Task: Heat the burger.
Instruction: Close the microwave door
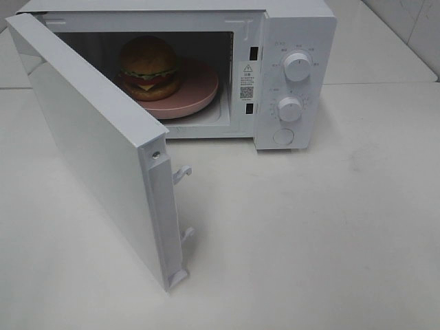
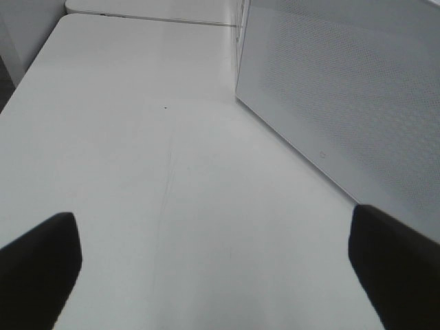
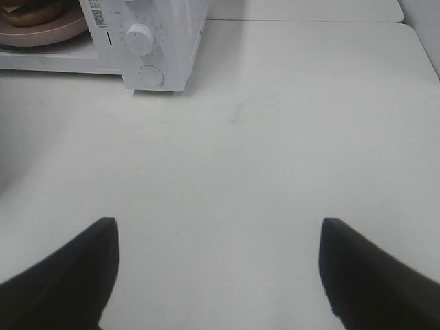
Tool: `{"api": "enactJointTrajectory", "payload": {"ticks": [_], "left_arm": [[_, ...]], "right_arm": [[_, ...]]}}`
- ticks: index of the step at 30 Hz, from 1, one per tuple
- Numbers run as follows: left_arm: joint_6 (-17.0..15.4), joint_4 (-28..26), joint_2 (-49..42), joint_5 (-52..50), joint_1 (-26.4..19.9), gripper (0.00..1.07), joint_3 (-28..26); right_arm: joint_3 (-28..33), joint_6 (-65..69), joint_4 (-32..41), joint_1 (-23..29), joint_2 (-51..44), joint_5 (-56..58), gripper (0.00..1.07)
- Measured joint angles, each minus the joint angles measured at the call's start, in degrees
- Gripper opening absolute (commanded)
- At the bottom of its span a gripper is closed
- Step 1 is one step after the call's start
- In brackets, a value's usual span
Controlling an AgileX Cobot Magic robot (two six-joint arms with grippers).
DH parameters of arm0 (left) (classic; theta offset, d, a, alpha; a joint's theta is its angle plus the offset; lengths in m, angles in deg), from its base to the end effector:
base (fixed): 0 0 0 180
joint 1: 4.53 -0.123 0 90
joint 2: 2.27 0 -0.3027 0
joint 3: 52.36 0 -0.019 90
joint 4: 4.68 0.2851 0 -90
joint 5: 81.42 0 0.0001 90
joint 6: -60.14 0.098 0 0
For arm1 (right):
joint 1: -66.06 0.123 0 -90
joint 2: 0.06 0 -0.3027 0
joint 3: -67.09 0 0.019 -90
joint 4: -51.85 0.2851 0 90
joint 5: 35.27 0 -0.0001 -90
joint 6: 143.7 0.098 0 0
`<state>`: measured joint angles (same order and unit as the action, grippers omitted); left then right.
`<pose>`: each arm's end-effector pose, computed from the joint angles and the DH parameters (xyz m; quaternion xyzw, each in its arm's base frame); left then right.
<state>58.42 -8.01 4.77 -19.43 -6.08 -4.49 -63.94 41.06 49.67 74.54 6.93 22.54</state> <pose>0.0093 -0.0048 0.2952 -0.0225 0.8515 -0.0298 0.5230 0.0151 -0.0009 0.2956 -0.0269 0.8370 0.0441 0.5448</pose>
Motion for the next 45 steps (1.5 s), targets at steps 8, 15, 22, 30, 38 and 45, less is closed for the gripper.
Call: {"api": "enactJointTrajectory", "payload": {"ticks": [8, 15, 22, 30, 38, 45], "left_arm": [[0.0, 0.0, 0.0, 0.0, 0.0, 0.98, 0.0], [0.0, -0.17, 0.0, 0.0, 0.0, 0.98, 0.0], [0.0, -0.17, 0.11, 0.0, 0.0, 0.98, 0.0], [0.0, 0.06, 2.58, -0.34, 0.0, 0.96, -0.17], [0.0, 0.11, 6.47, -5.21, 0.0, 0.48, -1.78], [0.0, 0.23, 10.94, -11.34, 0.0, 0.02, -1.95]], "right_arm": [[0.0, 0.0, 0.0, 0.0, 0.0, 0.0, 0.76], [0.0, 0.0, 0.06, 0.0, 0.0, 0.0, 0.76], [0.0, 0.0, 0.29, 0.0, 0.0, 0.0, 0.76], [0.0, 0.0, 0.46, 0.0, 0.0, 0.0, 0.76], [0.0, 0.0, 0.46, 0.0, 0.0, 0.0, 0.76], [0.0, 0.0, 0.46, 0.0, 0.0, 0.0, 0.76]]}}
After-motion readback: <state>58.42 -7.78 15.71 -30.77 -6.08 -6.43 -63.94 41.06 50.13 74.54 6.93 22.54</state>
